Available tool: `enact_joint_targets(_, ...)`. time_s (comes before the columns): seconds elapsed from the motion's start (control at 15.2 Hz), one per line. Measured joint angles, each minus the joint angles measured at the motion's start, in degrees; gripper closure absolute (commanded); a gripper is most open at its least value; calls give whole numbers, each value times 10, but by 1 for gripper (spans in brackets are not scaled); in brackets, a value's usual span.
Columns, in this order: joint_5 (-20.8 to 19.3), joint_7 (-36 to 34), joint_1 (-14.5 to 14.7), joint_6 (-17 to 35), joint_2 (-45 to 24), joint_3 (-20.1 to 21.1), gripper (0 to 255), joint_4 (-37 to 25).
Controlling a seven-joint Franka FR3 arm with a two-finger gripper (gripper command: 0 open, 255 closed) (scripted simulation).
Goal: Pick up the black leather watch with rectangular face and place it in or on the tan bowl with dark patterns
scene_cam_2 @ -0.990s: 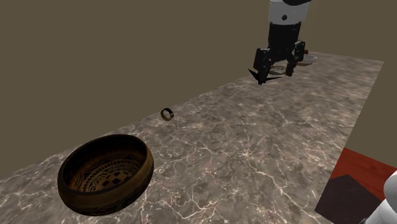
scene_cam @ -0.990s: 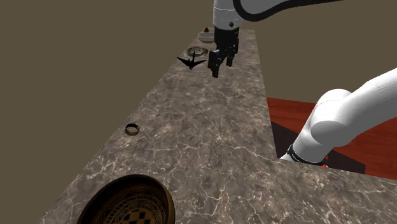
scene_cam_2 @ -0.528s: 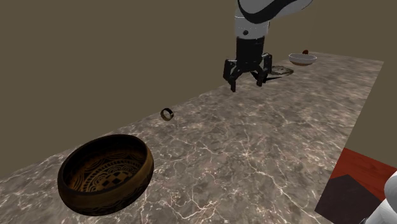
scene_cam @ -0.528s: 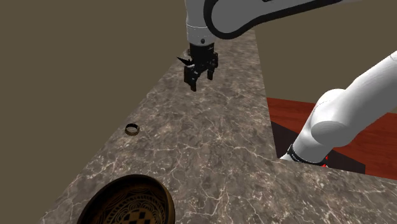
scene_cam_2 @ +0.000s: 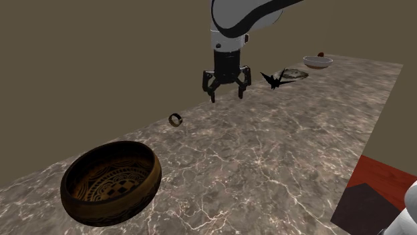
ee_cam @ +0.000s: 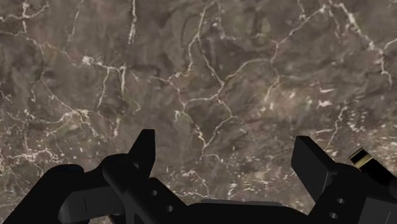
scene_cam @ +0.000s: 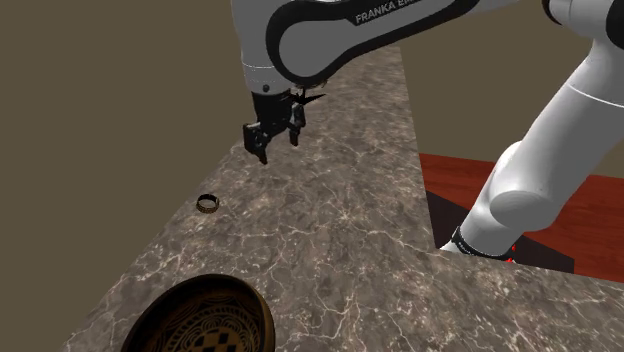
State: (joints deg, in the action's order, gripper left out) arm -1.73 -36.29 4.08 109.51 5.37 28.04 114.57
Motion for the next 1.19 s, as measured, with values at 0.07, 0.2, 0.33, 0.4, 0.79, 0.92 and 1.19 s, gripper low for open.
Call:
enact_joint_targets(0.07,-8,-17,3,2,-23,7,0,-18)
enact_joint_targets(0.2,-27,-52,13,9,-70,19,0,-51)
enact_joint_targets(0.33,-47,-86,25,11,-118,27,0,-89)
enact_joint_targets(0.4,-58,-102,33,7,-142,30,0,-113)
enact_joint_targets(0.79,-117,-177,94,-19,-294,26,0,-271)
enact_joint_targets(0.92,-132,-197,120,-33,-340,21,0,-329)
enact_joint_targets(1.19,-140,-207,128,-14,-363,17,0,-331)
